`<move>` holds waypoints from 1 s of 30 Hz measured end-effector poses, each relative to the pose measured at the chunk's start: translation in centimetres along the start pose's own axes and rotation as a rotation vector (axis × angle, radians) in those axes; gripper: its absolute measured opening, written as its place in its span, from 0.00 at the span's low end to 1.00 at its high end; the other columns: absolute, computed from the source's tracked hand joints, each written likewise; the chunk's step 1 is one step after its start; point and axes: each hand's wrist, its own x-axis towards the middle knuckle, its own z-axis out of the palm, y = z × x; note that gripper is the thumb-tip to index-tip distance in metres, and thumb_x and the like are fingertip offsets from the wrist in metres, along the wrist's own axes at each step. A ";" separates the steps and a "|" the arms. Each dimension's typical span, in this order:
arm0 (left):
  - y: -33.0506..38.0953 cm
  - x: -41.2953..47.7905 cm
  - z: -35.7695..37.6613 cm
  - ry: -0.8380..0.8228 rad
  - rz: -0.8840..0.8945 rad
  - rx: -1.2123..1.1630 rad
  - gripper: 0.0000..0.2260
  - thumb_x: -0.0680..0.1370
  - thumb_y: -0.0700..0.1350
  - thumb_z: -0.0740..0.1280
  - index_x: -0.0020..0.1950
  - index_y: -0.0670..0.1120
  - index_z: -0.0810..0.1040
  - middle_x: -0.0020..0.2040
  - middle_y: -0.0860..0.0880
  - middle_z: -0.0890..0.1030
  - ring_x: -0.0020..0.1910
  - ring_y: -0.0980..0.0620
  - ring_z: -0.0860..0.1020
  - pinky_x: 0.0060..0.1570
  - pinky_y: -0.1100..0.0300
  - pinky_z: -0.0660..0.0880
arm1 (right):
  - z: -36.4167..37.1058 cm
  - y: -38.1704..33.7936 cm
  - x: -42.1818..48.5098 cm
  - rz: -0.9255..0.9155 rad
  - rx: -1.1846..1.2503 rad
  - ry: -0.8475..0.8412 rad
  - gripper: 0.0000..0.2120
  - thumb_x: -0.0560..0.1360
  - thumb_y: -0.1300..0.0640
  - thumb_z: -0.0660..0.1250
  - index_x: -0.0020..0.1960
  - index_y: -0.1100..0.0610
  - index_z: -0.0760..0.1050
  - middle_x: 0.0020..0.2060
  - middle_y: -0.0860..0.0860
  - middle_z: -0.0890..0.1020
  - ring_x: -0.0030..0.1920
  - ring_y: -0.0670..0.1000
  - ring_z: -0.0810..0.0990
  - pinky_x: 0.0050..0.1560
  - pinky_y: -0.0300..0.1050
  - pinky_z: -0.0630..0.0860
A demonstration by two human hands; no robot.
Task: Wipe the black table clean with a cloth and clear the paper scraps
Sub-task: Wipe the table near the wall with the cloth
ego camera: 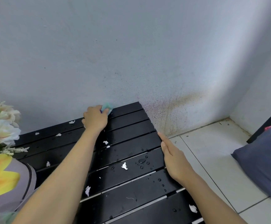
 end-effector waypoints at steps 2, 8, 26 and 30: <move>0.8 0.0 2.3 0.092 -0.050 0.182 0.13 0.79 0.52 0.61 0.60 0.48 0.73 0.62 0.42 0.73 0.61 0.39 0.70 0.60 0.45 0.66 | -0.1 -0.1 0.0 0.003 -0.013 0.001 0.19 0.83 0.43 0.44 0.71 0.27 0.55 0.62 0.56 0.79 0.61 0.54 0.77 0.60 0.49 0.72; 2.2 -5.6 1.9 -0.349 0.419 0.001 0.11 0.77 0.50 0.67 0.58 0.50 0.78 0.56 0.49 0.76 0.55 0.48 0.73 0.56 0.54 0.69 | 0.0 -0.1 0.1 -0.002 -0.026 0.006 0.18 0.83 0.42 0.44 0.70 0.26 0.55 0.58 0.52 0.81 0.57 0.51 0.78 0.61 0.51 0.73; 2.3 -10.5 0.2 -0.641 0.526 0.112 0.09 0.76 0.54 0.62 0.55 0.56 0.71 0.56 0.52 0.70 0.57 0.49 0.68 0.61 0.50 0.65 | 0.0 0.0 0.2 0.014 -0.005 0.008 0.19 0.83 0.43 0.46 0.71 0.29 0.57 0.62 0.52 0.79 0.61 0.52 0.76 0.62 0.48 0.70; 2.6 -3.9 0.7 -0.364 0.274 0.055 0.16 0.75 0.56 0.61 0.61 0.53 0.72 0.60 0.47 0.72 0.61 0.42 0.69 0.63 0.45 0.66 | 0.1 0.1 0.2 0.004 0.021 -0.004 0.19 0.83 0.42 0.45 0.71 0.28 0.56 0.58 0.40 0.77 0.55 0.45 0.75 0.64 0.47 0.69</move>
